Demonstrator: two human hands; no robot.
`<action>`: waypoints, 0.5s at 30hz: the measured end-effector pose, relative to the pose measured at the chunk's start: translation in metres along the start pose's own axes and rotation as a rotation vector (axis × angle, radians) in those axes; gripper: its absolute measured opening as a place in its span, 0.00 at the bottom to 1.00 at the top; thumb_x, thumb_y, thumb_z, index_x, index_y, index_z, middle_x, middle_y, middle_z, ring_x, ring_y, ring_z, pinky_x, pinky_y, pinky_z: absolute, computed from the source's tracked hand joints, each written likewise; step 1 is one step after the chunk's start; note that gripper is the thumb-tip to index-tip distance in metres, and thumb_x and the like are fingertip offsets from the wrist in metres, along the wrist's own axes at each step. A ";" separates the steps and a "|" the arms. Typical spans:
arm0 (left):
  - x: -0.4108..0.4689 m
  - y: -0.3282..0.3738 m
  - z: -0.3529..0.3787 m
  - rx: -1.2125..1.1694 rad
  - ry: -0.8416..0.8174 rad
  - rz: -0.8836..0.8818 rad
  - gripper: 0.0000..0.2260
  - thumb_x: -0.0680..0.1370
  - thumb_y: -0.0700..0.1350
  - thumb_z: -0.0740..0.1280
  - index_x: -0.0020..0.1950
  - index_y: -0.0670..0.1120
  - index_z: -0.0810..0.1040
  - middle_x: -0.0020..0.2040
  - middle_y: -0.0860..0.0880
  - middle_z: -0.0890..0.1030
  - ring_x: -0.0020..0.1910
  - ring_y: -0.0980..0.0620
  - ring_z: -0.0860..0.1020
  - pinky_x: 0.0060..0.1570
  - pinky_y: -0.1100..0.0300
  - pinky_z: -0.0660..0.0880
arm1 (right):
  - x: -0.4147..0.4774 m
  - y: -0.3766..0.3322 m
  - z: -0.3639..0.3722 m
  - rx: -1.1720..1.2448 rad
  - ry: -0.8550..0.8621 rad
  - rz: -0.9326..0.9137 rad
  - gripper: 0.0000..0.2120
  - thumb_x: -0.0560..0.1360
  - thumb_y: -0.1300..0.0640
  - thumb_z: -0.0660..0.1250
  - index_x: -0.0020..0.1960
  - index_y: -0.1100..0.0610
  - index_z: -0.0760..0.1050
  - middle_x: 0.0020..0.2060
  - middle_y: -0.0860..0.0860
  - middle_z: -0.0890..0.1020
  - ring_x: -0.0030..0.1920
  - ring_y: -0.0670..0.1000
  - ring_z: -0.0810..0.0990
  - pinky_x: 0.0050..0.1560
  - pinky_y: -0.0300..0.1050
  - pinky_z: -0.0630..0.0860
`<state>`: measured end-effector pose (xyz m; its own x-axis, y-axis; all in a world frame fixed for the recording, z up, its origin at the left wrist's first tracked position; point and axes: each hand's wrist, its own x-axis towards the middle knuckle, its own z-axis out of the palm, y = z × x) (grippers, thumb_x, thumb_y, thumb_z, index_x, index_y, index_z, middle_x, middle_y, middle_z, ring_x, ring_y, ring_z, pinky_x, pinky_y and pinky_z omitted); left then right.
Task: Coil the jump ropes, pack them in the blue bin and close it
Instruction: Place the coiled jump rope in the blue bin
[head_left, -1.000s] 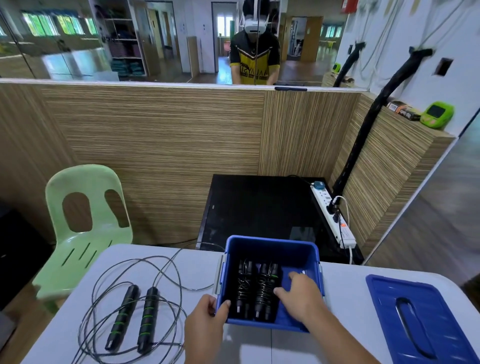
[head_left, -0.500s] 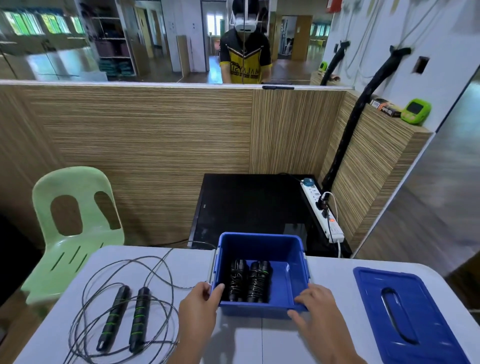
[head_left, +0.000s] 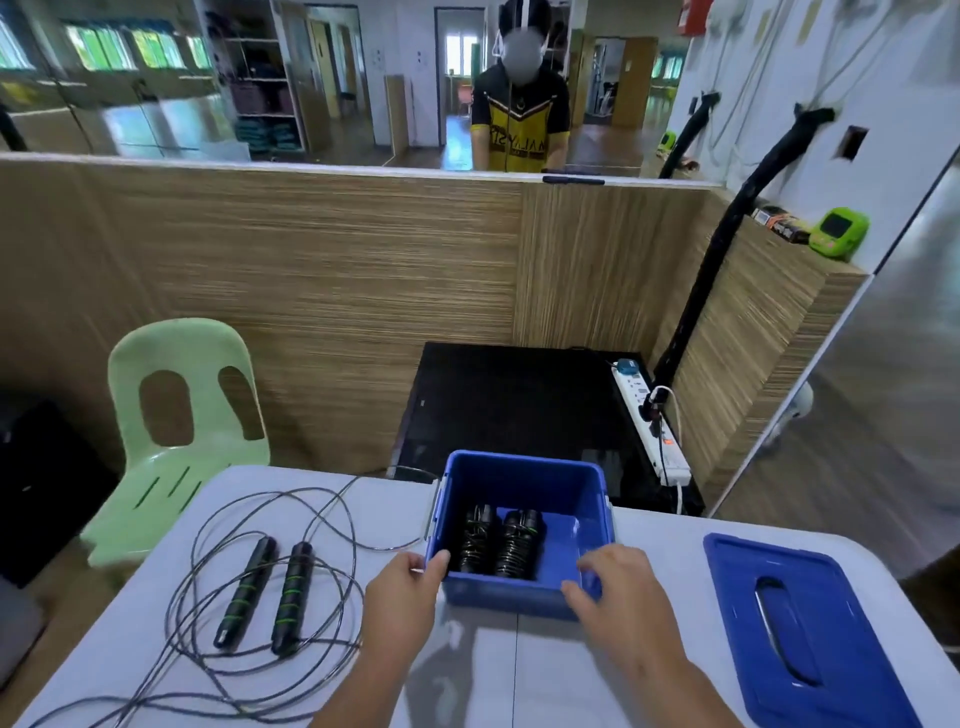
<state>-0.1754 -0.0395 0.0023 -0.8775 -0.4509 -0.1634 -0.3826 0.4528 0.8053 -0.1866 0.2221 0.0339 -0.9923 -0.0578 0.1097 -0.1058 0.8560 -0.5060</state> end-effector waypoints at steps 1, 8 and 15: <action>-0.006 0.003 -0.004 -0.002 0.002 -0.014 0.15 0.79 0.62 0.67 0.44 0.51 0.80 0.36 0.51 0.84 0.39 0.55 0.81 0.41 0.58 0.75 | 0.000 -0.004 -0.002 -0.005 0.002 -0.012 0.10 0.76 0.45 0.71 0.53 0.50 0.81 0.51 0.41 0.78 0.60 0.44 0.72 0.52 0.34 0.69; -0.049 0.005 -0.033 -0.006 0.094 -0.041 0.18 0.77 0.66 0.65 0.51 0.53 0.79 0.40 0.53 0.84 0.41 0.56 0.81 0.39 0.59 0.75 | -0.010 -0.039 -0.008 0.008 -0.002 -0.169 0.06 0.74 0.49 0.73 0.50 0.48 0.82 0.48 0.44 0.81 0.55 0.50 0.76 0.57 0.45 0.72; -0.097 -0.018 -0.079 -0.071 0.212 -0.073 0.15 0.78 0.63 0.68 0.52 0.53 0.81 0.38 0.56 0.84 0.42 0.59 0.81 0.40 0.63 0.73 | -0.035 -0.098 0.012 0.080 -0.119 -0.262 0.03 0.76 0.51 0.71 0.45 0.50 0.81 0.48 0.46 0.80 0.54 0.49 0.74 0.53 0.46 0.73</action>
<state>-0.0609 -0.0649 0.0490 -0.7652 -0.6351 -0.1053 -0.4148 0.3614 0.8351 -0.1426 0.1344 0.0692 -0.9305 -0.3356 0.1465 -0.3594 0.7608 -0.5404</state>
